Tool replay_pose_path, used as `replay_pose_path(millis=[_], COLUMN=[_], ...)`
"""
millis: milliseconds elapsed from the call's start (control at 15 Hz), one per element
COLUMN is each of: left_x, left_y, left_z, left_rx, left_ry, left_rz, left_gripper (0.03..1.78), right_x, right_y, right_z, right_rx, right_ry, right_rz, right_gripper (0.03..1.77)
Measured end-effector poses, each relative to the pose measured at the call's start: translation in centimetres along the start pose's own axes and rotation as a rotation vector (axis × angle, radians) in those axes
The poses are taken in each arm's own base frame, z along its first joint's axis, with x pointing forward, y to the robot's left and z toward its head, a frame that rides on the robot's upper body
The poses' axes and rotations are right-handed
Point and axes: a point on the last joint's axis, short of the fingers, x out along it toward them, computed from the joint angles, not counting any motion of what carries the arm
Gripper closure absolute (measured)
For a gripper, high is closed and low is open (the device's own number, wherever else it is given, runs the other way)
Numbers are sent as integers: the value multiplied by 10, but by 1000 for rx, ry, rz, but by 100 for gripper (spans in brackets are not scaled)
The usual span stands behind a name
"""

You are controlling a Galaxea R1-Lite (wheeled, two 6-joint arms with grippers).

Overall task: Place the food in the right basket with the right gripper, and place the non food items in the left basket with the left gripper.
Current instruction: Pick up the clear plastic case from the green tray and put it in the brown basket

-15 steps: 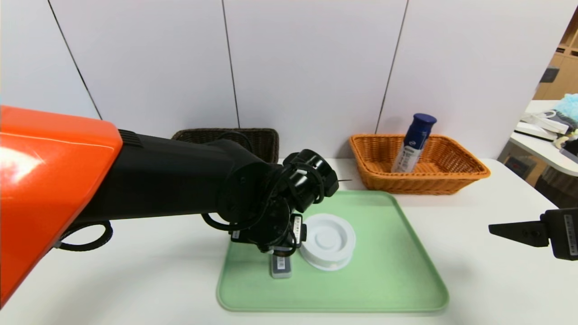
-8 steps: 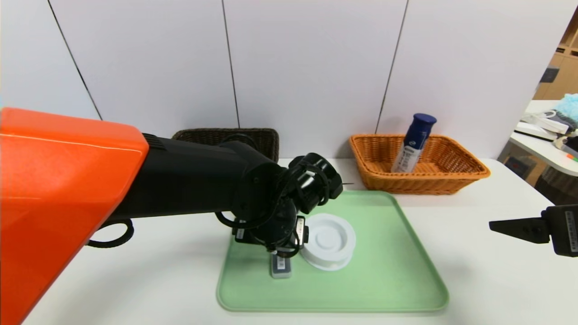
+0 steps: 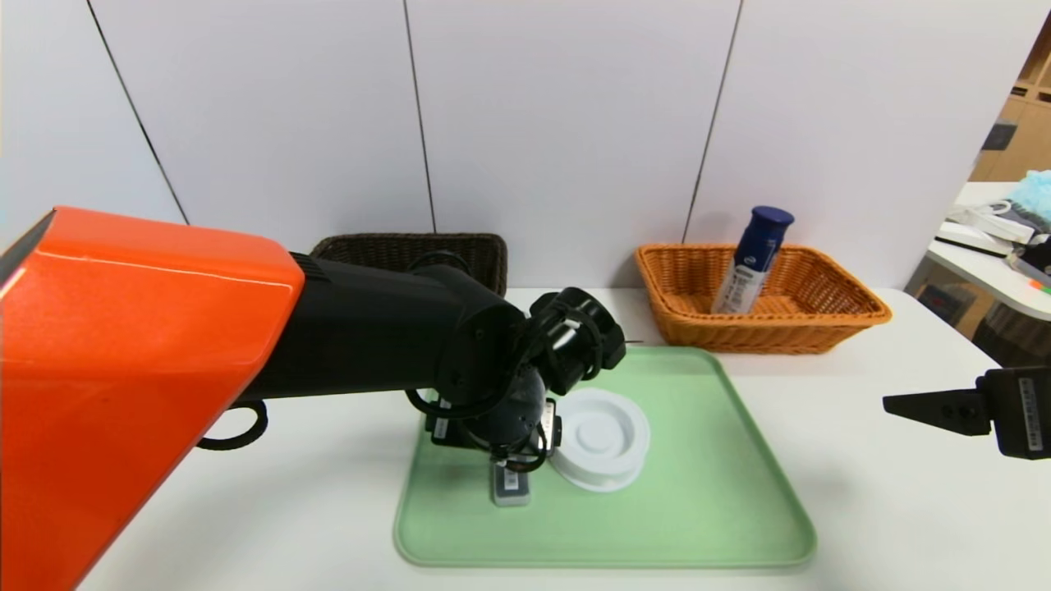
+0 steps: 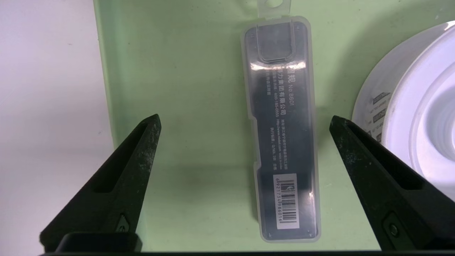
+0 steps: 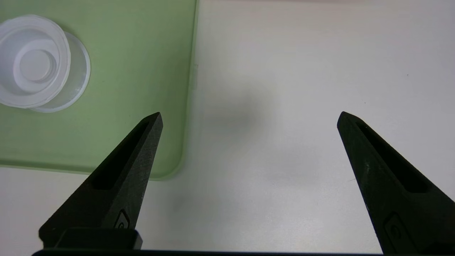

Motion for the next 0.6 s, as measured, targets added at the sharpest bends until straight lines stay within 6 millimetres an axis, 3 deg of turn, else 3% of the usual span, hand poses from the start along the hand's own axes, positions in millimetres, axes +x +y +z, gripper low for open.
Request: replay_pose_path(millis=[200, 400, 600], left_x=[0, 1, 0], left_y=[0, 0, -1], left_z=[0, 0, 1], left_rx=[-1, -5, -12], left_ry=[0, 0, -2], left_rz=[0, 0, -2], left_gripper=[13, 65, 99], right_x=[2, 4, 5], right_y=[0, 0, 0], right_z=[0, 0, 1], right_rx=[0, 0, 0], right_ry=[6, 13, 13], right_rz=[0, 1, 1], right_gripper=[11, 11, 11])
